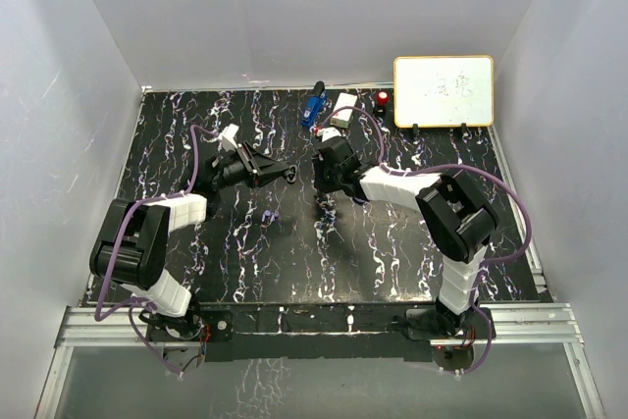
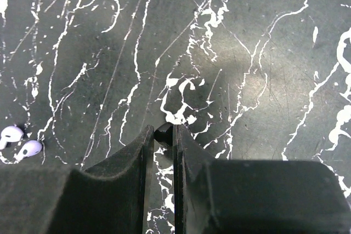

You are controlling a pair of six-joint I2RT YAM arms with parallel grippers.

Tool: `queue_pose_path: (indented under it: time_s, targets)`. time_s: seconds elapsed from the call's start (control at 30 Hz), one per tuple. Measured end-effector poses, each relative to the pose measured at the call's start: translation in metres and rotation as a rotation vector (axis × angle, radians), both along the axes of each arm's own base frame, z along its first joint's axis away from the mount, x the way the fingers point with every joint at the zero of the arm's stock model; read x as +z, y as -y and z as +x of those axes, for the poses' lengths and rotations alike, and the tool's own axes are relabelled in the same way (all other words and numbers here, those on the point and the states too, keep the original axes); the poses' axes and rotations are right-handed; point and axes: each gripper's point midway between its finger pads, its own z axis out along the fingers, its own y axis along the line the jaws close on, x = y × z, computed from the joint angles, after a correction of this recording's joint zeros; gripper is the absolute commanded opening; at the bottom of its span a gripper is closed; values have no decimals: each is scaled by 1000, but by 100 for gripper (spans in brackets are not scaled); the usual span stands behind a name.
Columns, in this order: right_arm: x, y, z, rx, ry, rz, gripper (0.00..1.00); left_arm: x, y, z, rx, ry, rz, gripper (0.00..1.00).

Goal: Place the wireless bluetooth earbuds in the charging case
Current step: Place the earbud at the center of the board.

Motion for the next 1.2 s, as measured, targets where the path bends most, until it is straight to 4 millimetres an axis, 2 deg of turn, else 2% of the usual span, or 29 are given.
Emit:
queue_pose_path:
  time_s: [0.1, 0.37, 0.73, 1.0, 1.07, 1.2]
  targets:
    - [-6, 5, 0, -23, -9, -22, 0, -4, 0, -3, -1, -11, 2, 0]
    - [-1, 5, 7, -62, 5, -22, 14, -7, -1, -5, -3, -17, 3, 0]
    - [-14, 3, 16, -82, -8, -50, 16, -7, -1, -6, -2, -18, 0, 0]
    - [-5, 0, 23, -93, 8, -44, 29, -7, -1, -6, -2, -18, 0, 0]
    - [-5, -1, 26, -95, 10, -43, 30, -7, -1, -6, -2, -18, -1, 0]
    - [-11, -3, 28, -95, 4, -50, 40, -7, -1, -5, -2, -17, -2, 0]
